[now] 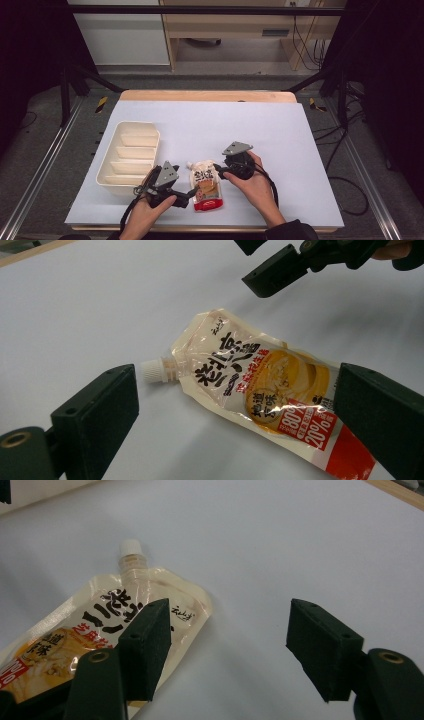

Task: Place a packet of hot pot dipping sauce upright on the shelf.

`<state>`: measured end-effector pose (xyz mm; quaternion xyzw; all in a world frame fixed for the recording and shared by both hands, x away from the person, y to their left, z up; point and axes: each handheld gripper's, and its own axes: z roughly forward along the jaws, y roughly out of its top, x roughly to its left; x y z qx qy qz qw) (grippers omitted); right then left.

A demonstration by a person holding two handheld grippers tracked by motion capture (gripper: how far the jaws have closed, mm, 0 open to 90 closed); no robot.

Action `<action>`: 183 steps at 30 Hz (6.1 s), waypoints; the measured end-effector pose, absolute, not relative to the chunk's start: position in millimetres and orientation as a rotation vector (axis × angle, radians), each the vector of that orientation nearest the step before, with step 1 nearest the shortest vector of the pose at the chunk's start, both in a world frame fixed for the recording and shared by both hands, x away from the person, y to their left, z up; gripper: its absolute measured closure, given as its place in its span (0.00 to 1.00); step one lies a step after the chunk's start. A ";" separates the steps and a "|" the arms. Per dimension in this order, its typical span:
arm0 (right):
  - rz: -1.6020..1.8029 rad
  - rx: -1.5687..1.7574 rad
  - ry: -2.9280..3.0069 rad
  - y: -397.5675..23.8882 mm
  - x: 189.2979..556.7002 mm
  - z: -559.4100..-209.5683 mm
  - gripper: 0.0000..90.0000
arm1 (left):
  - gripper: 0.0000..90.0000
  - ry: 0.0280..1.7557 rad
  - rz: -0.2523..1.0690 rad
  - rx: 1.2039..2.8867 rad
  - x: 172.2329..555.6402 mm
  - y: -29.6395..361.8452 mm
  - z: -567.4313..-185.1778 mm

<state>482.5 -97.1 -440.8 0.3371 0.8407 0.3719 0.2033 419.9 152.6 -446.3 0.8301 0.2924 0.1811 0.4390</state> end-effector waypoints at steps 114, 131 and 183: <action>1.277 0.426 2.456 -87.2 460.0 -370.4 1.00 | 0.06 0.468 0.542 2.151 421.0 166.6 -372.1; 1.293 0.352 2.476 -76.6 452.6 -367.4 1.00 | 0.06 0.458 0.548 2.291 442.2 180.4 -363.6; 1.316 0.302 2.491 -60.7 442.4 -369.5 0.87 | 0.84 0.228 0.343 2.498 458.1 152.9 -373.5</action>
